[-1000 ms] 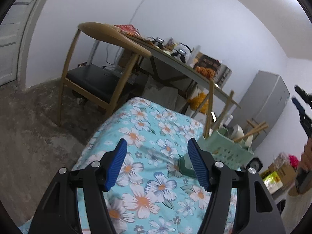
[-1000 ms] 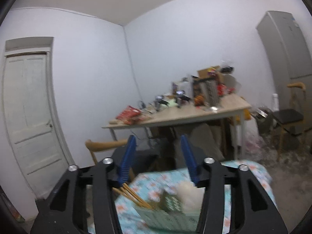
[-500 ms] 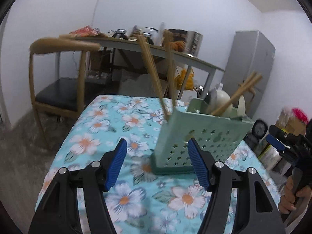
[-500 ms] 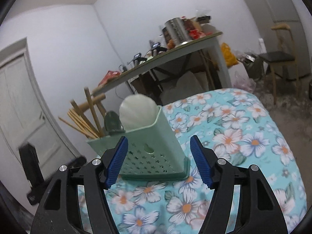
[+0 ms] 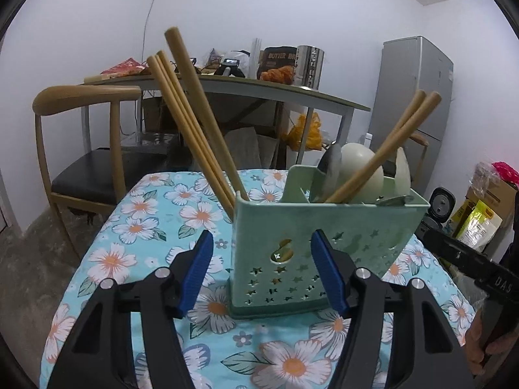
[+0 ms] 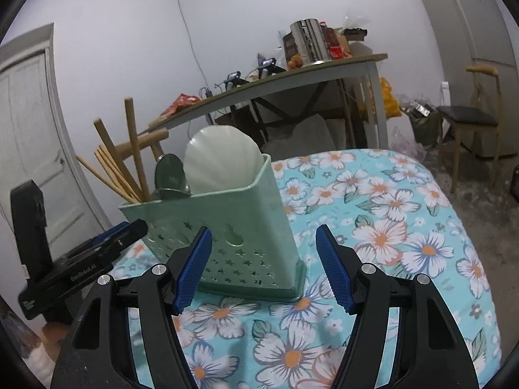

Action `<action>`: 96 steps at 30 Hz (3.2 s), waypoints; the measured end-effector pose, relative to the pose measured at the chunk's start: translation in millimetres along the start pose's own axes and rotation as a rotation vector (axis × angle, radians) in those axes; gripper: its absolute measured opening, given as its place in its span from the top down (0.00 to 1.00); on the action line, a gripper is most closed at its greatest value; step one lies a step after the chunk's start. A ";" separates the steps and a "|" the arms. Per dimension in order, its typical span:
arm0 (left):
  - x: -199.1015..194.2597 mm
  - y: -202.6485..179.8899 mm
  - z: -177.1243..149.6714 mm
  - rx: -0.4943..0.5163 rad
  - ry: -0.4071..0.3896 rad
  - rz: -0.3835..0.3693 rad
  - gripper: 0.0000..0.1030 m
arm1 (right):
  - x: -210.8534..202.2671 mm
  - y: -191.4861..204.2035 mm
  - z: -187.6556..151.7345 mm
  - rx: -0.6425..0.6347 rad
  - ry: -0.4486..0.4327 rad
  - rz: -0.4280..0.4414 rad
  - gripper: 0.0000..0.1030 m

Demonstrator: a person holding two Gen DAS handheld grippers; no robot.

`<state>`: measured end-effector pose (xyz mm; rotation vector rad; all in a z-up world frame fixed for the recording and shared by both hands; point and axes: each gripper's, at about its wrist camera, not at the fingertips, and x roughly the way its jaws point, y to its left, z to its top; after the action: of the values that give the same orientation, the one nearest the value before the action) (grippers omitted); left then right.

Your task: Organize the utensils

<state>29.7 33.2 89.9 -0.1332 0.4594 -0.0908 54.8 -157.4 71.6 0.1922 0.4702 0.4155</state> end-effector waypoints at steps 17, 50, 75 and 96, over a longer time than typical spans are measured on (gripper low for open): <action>-0.4 5.4 -3.1 0.016 0.012 0.040 0.49 | 23.4 19.3 -1.6 -0.124 0.052 -0.105 0.53; 22.2 4.6 -3.2 0.021 0.053 0.056 0.66 | 31.9 9.6 2.6 -0.093 0.076 -0.098 0.59; 11.7 -10.5 -6.2 0.033 0.049 0.091 0.73 | 27.2 16.7 0.3 -0.088 0.077 -0.149 0.71; -53.0 -32.5 -38.7 0.110 0.110 0.043 0.73 | -43.1 22.7 -39.3 -0.031 0.087 -0.125 0.69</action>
<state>-36.8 3.2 83.4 -0.0105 0.5660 -0.0812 -6.6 -152.3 60.5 0.1142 0.5579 0.3095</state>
